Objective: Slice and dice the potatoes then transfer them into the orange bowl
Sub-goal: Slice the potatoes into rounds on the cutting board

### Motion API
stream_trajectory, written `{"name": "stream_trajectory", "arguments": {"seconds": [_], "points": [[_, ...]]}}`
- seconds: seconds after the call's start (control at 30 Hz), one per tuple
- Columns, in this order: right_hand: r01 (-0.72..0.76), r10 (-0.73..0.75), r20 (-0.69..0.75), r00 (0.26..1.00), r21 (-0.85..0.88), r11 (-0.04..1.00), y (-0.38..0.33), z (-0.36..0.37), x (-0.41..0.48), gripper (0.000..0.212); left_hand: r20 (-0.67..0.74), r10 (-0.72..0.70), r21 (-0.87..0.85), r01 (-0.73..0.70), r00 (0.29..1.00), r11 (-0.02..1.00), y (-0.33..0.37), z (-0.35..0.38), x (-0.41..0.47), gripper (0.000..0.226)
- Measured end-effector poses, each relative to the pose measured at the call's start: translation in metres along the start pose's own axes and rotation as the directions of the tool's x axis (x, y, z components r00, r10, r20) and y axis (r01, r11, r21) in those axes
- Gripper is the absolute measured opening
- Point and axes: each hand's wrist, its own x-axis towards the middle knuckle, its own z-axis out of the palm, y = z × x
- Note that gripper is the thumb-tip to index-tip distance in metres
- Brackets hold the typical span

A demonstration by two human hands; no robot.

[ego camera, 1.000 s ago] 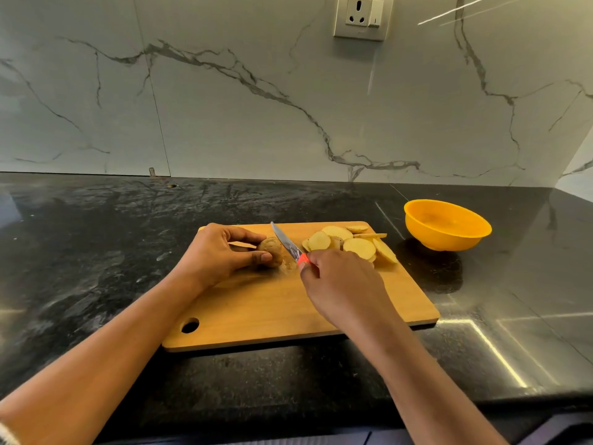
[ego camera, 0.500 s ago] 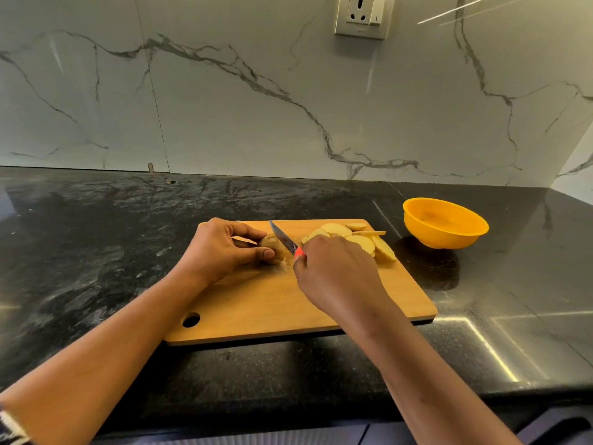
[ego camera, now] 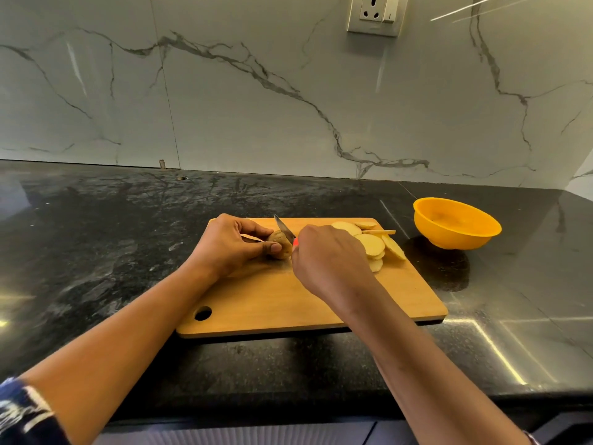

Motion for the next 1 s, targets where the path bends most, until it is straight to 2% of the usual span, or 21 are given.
{"name": "stream_trajectory", "arguments": {"seconds": [0.1, 0.37, 0.7, 1.0], "points": [[0.017, -0.017, -0.013, 1.0, -0.025, 1.0, 0.004, 0.005, -0.008, 0.018, -0.006, 0.009, 0.019, -0.008, 1.0, 1.0, -0.002, 0.0, 0.0, 0.048], [-0.016, 0.018, 0.076, 0.997, -0.023, 1.0, -0.002, 0.021, -0.001, 0.019, -0.005, 0.031, 0.04, -0.031, 0.999, 0.999, -0.003, 0.001, 0.0, 0.047], [-0.011, 0.014, 0.093, 0.996, -0.03, 0.999, 0.01, 0.019, -0.038, 0.02, -0.013, -0.025, -0.003, 0.025, 1.0, 1.0, -0.007, 0.002, 0.006, 0.038], [-0.089, 0.081, 0.117, 0.99, 0.065, 0.994, 0.028, 0.019, -0.031, 0.025, -0.026, -0.05, -0.043, 0.048, 0.998, 0.998, -0.005, -0.001, 0.004, 0.042]]}}
